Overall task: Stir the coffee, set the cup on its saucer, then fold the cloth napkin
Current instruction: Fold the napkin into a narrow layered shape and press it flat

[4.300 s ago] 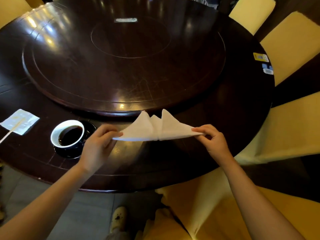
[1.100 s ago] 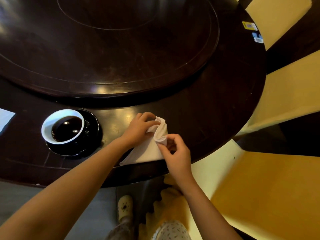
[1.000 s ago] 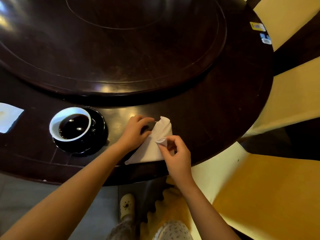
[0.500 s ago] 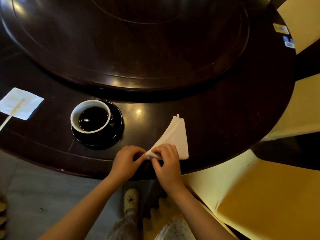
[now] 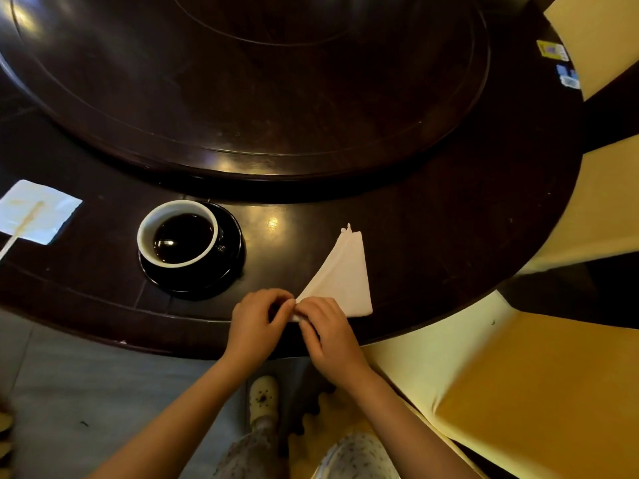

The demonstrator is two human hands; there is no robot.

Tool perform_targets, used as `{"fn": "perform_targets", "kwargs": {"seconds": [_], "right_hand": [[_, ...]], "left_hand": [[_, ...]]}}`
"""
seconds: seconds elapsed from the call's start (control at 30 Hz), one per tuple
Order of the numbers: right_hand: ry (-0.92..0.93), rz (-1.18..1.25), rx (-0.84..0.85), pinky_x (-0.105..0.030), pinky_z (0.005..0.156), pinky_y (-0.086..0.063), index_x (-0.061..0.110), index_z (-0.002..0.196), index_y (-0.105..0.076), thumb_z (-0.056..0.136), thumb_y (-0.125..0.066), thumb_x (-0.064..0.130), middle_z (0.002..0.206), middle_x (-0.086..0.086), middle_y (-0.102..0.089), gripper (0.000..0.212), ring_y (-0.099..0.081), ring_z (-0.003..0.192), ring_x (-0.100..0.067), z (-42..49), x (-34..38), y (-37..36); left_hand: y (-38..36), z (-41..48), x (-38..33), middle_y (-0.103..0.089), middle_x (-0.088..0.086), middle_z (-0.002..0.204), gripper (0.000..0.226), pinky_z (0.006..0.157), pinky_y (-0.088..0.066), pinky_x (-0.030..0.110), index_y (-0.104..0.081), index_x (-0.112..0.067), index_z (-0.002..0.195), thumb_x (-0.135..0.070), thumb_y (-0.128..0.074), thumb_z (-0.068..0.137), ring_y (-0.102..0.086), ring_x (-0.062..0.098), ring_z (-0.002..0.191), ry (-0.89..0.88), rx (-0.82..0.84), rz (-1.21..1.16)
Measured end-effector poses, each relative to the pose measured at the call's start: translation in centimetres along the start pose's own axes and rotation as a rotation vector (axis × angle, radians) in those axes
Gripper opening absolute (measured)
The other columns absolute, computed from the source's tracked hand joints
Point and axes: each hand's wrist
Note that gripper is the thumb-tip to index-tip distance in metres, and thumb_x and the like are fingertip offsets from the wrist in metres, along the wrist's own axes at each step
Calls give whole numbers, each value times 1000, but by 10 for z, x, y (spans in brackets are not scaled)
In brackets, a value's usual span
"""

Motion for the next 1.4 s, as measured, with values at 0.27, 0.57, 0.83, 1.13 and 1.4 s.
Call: {"fn": "perform_targets", "kwargs": {"seconds": [0.27,0.57,0.83,1.13,1.4], "right_hand": [[-145,-139,-294,-31,109,-32,13,126,-52,96,-38,21,130,-2,-55,35,-41,125,-7,19,-24,48],[-28,-771,157,-43,115,-17,11,140,-34,92,-26,38,149,-8,-37,56,-30,139,-21,37,-41,26],[-181,-602,148,-39,114,12,22,147,3,91,-13,54,157,3,7,67,18,140,-11,57,-54,42],[-413,-767,45,-41,116,5,14,147,1,97,-15,44,158,-4,2,60,6,145,-19,94,-88,90],[181,-703,313,-42,118,-1,17,146,-15,95,-22,47,156,-3,-16,60,-3,142,-16,54,-49,35]], "left_hand": [[-13,-9,8,-61,-4,85,33,72,-31,30,-65,-22,86,-43,-40,83,-54,17,80,-114,-61,209],[-39,-15,-25,-60,7,94,32,67,-40,32,-58,-11,99,-33,-38,87,-55,24,81,-85,-182,290],[-47,-5,-11,-56,8,83,27,63,-34,32,-54,-11,83,-31,-36,87,-51,25,72,-98,-213,321],[-49,-3,-8,-54,7,80,23,64,-33,32,-51,-13,79,-30,-37,87,-49,25,69,-107,-237,344],[-53,-3,-2,-53,7,81,15,65,-32,32,-42,-17,83,-29,-37,89,-35,18,73,-140,-274,395]]}}
Point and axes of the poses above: each hand's wrist, its own z-axis towards the middle knuckle, its own y-axis out of the back of the hand, x = y × z
